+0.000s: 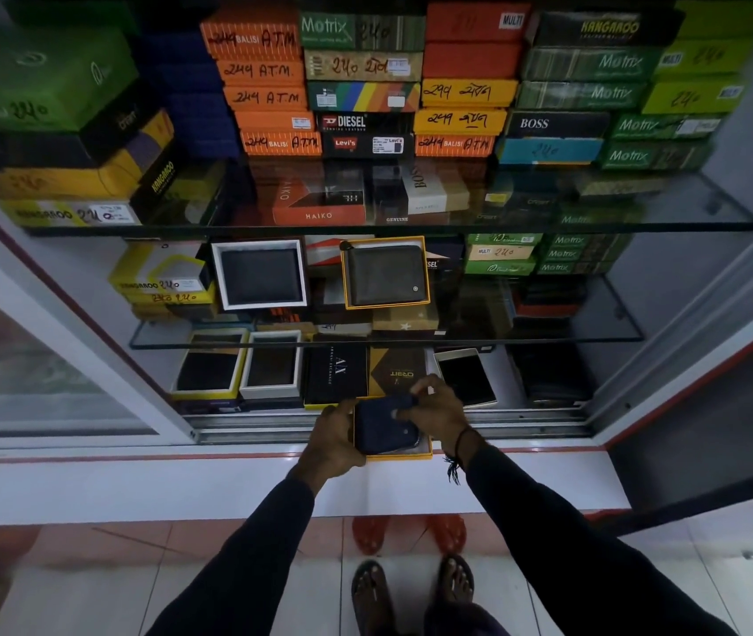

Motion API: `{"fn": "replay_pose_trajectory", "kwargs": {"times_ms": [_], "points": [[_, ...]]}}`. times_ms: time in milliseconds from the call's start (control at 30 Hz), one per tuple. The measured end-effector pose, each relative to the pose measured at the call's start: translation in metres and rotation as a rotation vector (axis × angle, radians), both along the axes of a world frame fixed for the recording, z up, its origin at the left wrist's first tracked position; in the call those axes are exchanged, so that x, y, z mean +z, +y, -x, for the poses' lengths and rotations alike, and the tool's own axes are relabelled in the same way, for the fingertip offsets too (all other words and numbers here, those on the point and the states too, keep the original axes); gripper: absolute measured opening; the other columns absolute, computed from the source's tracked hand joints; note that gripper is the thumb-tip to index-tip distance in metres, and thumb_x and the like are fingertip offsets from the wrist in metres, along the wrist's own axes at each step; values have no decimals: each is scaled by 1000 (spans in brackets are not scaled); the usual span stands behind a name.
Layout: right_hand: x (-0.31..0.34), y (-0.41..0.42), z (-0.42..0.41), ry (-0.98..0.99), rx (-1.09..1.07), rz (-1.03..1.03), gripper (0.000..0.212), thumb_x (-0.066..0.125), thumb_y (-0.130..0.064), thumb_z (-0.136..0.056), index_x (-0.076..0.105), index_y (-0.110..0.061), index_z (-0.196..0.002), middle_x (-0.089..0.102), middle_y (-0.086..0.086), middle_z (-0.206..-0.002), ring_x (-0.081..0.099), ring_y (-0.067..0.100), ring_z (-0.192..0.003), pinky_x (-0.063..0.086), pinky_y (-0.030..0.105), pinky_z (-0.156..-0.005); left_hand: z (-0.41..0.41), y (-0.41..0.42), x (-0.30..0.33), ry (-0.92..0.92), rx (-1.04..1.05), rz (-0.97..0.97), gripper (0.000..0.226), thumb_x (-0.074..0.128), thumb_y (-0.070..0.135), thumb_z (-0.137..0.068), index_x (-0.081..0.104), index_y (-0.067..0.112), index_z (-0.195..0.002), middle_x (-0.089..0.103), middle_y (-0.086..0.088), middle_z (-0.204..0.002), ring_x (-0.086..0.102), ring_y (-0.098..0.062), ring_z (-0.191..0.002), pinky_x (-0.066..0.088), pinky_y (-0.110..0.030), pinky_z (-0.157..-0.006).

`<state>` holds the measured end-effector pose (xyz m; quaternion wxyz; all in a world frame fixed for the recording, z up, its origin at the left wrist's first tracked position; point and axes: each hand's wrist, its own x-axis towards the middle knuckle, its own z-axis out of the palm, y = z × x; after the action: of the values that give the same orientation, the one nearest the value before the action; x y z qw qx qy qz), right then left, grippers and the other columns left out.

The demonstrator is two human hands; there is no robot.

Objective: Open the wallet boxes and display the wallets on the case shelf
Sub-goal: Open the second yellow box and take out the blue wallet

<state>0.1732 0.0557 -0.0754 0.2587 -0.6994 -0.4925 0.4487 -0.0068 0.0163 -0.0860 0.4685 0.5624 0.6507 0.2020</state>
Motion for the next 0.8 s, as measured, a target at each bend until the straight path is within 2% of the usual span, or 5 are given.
{"fn": "replay_pose_trajectory", "kwargs": {"times_ms": [200, 367, 500, 633, 800], "points": [[18, 2, -15, 370, -125, 94, 29, 80, 2, -75, 63, -7, -98, 69, 21, -118, 66, 35, -108, 56, 50, -96, 11, 0, 10, -202, 20, 3, 91, 93, -8, -57, 54, 18, -136, 57, -8, -136, 60, -32, -123, 59, -53, -97], [38, -3, -43, 649, -123, 251, 39, 71, -2, -85, 60, 2, -123, 65, 18, -117, 63, 32, -105, 56, 40, -82, 16, 3, 24, -336, -14, -44, 86, 93, -4, -61, 56, 27, -133, 62, -5, -125, 64, -33, -111, 60, -45, -92], [37, -9, -55, 713, -42, 312, 43, 70, -20, -87, 59, -1, -125, 62, 18, -120, 60, 31, -110, 51, 38, -93, 17, -1, 35, -388, -22, -86, 67, 91, 3, -64, 66, 30, -121, 69, -7, -113, 65, -30, -99, 58, -51, -90], [25, -18, -55, 985, -66, 397, 45, 66, -37, -89, 66, -7, -122, 72, 15, -120, 66, 34, -115, 54, 43, -95, 21, -10, 38, -775, 20, 75, 49, 81, 16, -69, 76, 21, -117, 77, -8, -110, 70, -25, -103, 56, -37, -87], [32, -32, -26, 1118, 109, 455, 29, 58, -9, -95, 64, 0, -122, 70, 20, -121, 71, 32, -107, 61, 35, -84, 17, -13, 45, -945, -73, 181, 88, 96, 31, -61, 60, 1, -135, 70, -11, -116, 65, -18, -101, 54, -28, -85]]}}
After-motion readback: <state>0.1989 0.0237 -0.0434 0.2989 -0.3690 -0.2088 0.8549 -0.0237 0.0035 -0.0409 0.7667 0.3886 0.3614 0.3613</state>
